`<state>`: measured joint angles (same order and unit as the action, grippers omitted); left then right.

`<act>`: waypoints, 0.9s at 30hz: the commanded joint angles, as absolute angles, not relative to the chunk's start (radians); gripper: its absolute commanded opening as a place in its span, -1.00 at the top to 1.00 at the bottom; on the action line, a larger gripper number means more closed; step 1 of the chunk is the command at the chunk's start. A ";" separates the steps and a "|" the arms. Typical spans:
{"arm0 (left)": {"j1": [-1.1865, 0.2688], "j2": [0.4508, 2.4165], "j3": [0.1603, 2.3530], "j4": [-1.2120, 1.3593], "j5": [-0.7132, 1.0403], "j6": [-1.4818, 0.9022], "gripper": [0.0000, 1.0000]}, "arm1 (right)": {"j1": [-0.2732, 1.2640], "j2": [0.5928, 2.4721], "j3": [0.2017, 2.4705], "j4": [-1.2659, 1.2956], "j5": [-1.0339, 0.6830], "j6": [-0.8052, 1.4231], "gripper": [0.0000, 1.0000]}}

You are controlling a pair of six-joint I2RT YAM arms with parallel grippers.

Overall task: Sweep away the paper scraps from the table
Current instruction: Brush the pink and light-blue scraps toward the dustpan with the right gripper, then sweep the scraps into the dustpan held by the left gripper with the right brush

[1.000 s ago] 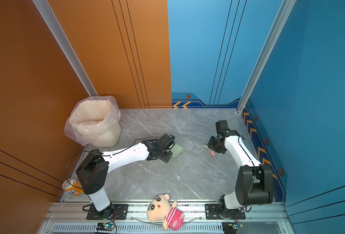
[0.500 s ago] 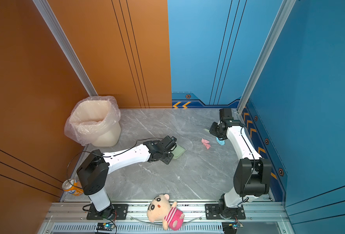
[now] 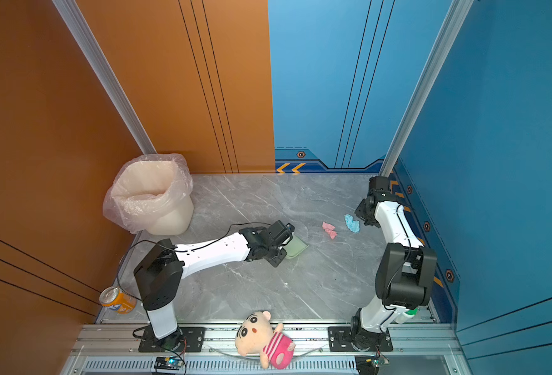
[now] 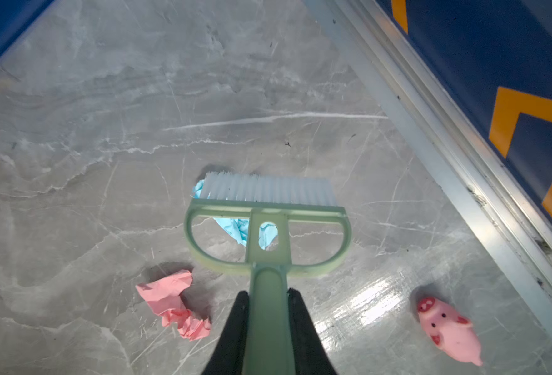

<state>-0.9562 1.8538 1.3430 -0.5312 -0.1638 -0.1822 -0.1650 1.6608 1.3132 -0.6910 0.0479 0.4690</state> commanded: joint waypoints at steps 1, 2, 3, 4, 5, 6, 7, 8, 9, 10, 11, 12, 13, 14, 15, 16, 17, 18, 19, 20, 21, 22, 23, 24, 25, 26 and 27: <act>-0.973 1.885 1.377 -0.526 -0.129 -0.168 0.71 | -0.146 1.672 1.278 -0.679 0.074 0.476 1.00; -0.977 1.889 1.380 -0.527 -0.131 -0.166 0.71 | -0.140 1.674 1.271 -0.676 0.072 0.477 1.00; -0.978 1.893 1.382 -0.526 -0.128 -0.166 0.71 | -0.133 1.675 1.263 -0.674 0.067 0.478 1.00; -0.979 1.897 1.385 -0.526 -0.125 -0.165 0.71 | -0.125 1.674 1.251 -0.669 0.058 0.479 1.00; -0.979 1.901 1.387 -0.526 -0.124 -0.163 0.71 | -0.119 1.675 1.243 -0.665 0.050 0.481 1.00; -0.980 1.907 1.390 -0.527 -0.121 -0.162 0.71 | -0.108 1.675 1.235 -0.662 0.044 0.484 1.00; -0.982 1.911 1.393 -0.527 -0.120 -0.162 0.71 | -0.098 1.672 1.225 -0.660 0.037 0.486 1.00; -0.984 1.915 1.394 -0.526 -0.120 -0.161 0.71 | -0.088 1.670 1.219 -0.660 0.029 0.488 1.00; -0.985 1.918 1.396 -0.526 -0.118 -0.160 0.72 | -0.075 1.666 1.213 -0.661 0.015 0.491 1.00; -0.986 1.922 1.397 -0.526 -0.118 -0.160 0.71 | -0.063 1.661 1.202 -0.660 0.000 0.493 1.00; -0.986 1.925 1.397 -0.526 -0.118 -0.160 0.71 | -0.051 1.654 1.195 -0.660 -0.009 0.495 1.00; -0.988 1.929 1.397 -0.525 -0.118 -0.162 0.71 | -0.035 1.644 1.184 -0.660 -0.015 0.497 1.00; -0.986 1.931 1.396 -0.523 -0.117 -0.162 0.72 | -0.019 1.634 1.176 -0.662 -0.018 0.497 1.00; -0.989 1.934 1.396 -0.522 -0.115 -0.163 0.72 | -0.004 1.624 1.170 -0.668 -0.016 0.498 1.00; -0.988 1.937 1.396 -0.522 -0.113 -0.163 0.72 | 0.010 1.612 1.161 -0.671 -0.015 0.500 1.00; -0.989 1.940 1.397 -0.521 -0.112 -0.164 0.72 | 0.028 1.599 1.151 -0.673 -0.015 0.504 1.00; -0.991 1.941 1.397 -0.521 -0.111 -0.166 0.72 | 0.045 1.585 1.142 -0.673 -0.015 0.507 1.00; -0.992 1.943 1.399 -0.519 -0.112 -0.167 0.72 | 0.062 1.572 1.133 -0.679 -0.015 0.510 1.00; -0.992 1.946 1.400 -0.518 -0.109 -0.166 0.72 | 0.079 1.559 1.129 -0.685 -0.015 0.514 1.00; -0.994 1.948 1.402 -0.519 -0.107 -0.167 0.72 | 0.092 1.547 1.124 -0.690 -0.018 0.522 1.00; -0.993 1.951 1.403 -0.518 -0.105 -0.167 0.72 | 0.107 1.532 1.116 -0.690 -0.036 0.528 1.00; -0.996 1.953 1.406 -0.517 -0.103 -0.168 0.72 | 0.121 1.519 1.108 -0.685 -0.059 0.541 1.00; -0.996 1.957 1.410 -0.517 -0.099 -0.169 0.72 | 0.132 1.503 1.096 -0.679 -0.074 0.552 1.00; -0.997 1.959 1.415 -0.518 -0.095 -0.168 0.72 | 0.145 1.486 1.085 -0.674 -0.090 0.563 1.00; -0.998 1.964 1.420 -0.517 -0.092 -0.168 0.72 | 0.159 1.471 1.077 -0.672 -0.100 0.573 1.00; -0.999 1.966 1.424 -0.517 -0.093 -0.166 0.72 | 0.173 1.459 1.072 -0.673 -0.104 0.575 1.00; -1.002 1.970 1.428 -0.517 -0.092 -0.166 0.72 | 0.185 1.447 1.071 -0.678 -0.106 0.576 1.00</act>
<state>-0.9863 1.9572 1.3964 -0.5198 -0.1177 -0.1753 0.1589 1.4841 1.0882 -0.6540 -0.0612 0.5373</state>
